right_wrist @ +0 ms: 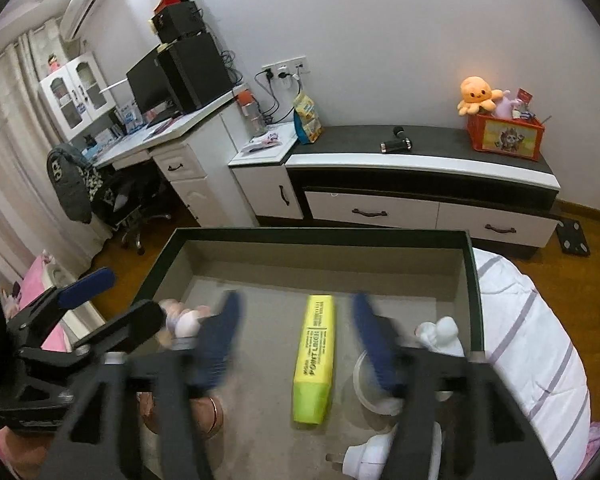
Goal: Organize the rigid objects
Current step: 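Place the pig doll in the box with the left tool while the right tool places the highlighter, then withdraw both tools from the box toward the remaining items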
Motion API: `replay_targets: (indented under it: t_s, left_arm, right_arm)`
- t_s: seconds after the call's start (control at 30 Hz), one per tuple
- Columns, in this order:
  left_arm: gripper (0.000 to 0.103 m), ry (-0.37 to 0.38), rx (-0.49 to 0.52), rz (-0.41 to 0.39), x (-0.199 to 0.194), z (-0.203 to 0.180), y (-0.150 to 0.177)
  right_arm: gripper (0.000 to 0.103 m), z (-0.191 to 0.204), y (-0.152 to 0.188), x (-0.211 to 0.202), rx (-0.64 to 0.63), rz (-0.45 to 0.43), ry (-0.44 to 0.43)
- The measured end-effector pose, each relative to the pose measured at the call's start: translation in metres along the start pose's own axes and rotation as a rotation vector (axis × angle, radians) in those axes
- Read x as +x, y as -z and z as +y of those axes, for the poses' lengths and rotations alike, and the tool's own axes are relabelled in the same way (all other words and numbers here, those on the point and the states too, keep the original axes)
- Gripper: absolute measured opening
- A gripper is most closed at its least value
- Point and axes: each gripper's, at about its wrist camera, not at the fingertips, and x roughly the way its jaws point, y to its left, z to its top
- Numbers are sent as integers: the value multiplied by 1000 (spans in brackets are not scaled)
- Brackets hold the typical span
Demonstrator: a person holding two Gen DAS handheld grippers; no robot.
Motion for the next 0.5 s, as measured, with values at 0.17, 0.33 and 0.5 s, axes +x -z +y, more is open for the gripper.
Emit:
replay_targets:
  t_s: [0.17,0.33,0.5]
  left_arm:
    - [103,-8,-17,-31,-23,1,3]
    - [103,-8,-17,-71,-57,-1,11]
    - [103,-4,-13,-107,-92,-8,21]
  right_arm:
    - [92,3,4,-21,15,-35,41]
    - [103,7,10,-43,14,-54,58]
    - [103,17,22,-70,6,-81,55]
